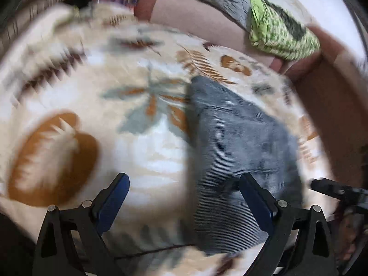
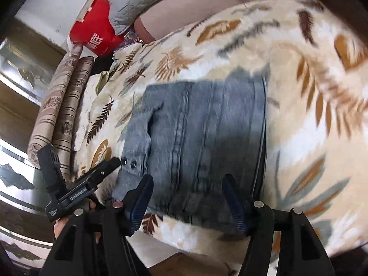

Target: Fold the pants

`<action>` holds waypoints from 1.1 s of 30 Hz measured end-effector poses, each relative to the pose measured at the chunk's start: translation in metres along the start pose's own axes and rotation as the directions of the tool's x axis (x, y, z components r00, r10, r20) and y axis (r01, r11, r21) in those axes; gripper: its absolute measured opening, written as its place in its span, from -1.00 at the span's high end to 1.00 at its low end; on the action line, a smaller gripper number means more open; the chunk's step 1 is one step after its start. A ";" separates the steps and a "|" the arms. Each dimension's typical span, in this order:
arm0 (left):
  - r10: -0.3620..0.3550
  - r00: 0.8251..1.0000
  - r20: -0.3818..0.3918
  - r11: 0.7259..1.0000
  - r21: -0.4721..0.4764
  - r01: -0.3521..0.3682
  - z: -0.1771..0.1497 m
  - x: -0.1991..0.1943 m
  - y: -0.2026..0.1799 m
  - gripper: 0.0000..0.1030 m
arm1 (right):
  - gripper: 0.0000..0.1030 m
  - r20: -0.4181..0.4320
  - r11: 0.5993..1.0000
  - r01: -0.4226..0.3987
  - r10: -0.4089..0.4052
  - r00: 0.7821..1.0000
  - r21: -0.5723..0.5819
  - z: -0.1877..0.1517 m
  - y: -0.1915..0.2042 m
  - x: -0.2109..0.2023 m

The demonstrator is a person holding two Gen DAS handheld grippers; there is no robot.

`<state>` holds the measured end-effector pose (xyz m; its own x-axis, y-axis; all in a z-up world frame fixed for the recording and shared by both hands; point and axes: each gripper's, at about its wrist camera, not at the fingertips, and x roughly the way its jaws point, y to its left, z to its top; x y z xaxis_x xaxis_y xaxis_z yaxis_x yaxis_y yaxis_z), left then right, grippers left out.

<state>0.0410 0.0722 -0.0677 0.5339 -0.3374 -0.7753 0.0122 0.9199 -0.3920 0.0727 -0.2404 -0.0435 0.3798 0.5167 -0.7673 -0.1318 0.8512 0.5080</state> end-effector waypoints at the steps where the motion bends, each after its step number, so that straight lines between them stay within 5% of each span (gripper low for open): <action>1: -0.065 0.997 -0.028 0.997 -0.047 0.063 0.002 0.005 0.003 -0.87 | -0.29 -0.004 1.000 0.012 -0.012 1.000 -0.023 0.005 0.002 -0.008; 4: -0.193 0.979 -0.060 0.973 -0.143 0.183 0.010 0.020 0.006 -0.87 | -0.37 -0.015 0.985 0.080 -0.083 0.996 -0.150 0.049 0.038 -0.012; 7: -0.213 0.975 -0.067 0.968 -0.147 0.202 0.012 0.028 -0.002 -0.87 | -0.66 -0.042 0.958 0.116 -0.132 0.990 -0.264 0.099 0.075 0.003; 10: -0.243 0.967 -0.078 0.966 -0.113 0.233 0.008 0.034 -0.012 -0.87 | -0.67 -0.122 0.940 0.141 -0.187 0.975 -0.309 0.141 0.103 0.043; 13: -0.235 0.968 -0.083 0.972 -0.043 0.232 0.005 0.036 -0.022 -0.84 | -0.67 -0.232 0.926 0.176 -0.263 0.937 -0.335 0.170 0.123 0.104; 18: -0.219 0.972 -0.090 0.972 0.064 0.225 -0.001 0.039 -0.036 -0.84 | -0.67 -0.358 0.883 0.277 -0.417 0.836 -0.379 0.178 0.127 0.195; 19: -0.210 0.974 -0.088 0.972 0.083 0.218 -0.002 0.039 -0.039 -0.81 | -0.55 -0.386 0.882 0.280 -0.426 0.818 -0.379 0.176 0.124 0.206; 20: -0.204 0.975 -0.087 0.973 0.097 0.212 -0.003 0.040 -0.040 -0.80 | 0.21 -0.409 0.876 0.284 -0.441 0.799 -0.390 0.173 0.123 0.213; 21: -0.199 0.976 -0.086 0.972 0.107 0.207 -0.003 0.040 -0.040 -0.79 | 0.42 -0.436 0.865 0.290 -0.465 0.770 -0.410 0.169 0.121 0.220; 28: -0.191 0.978 -0.079 0.971 0.133 0.200 -0.005 0.043 -0.042 -0.78 | 0.52 -0.369 0.866 0.346 -0.473 0.800 -0.360 0.174 0.111 0.209; 33: -0.180 0.981 -0.066 0.970 0.153 0.188 -0.009 0.043 -0.046 -0.78 | 0.40 -0.258 0.932 0.317 -0.355 0.898 -0.179 0.180 0.095 0.172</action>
<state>0.0560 0.0137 -0.0875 0.4661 -0.5097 -0.7231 0.2413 0.8596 -0.4504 0.2905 -0.0874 -0.0573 0.1515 0.1857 -0.9709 -0.1660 0.9730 0.1602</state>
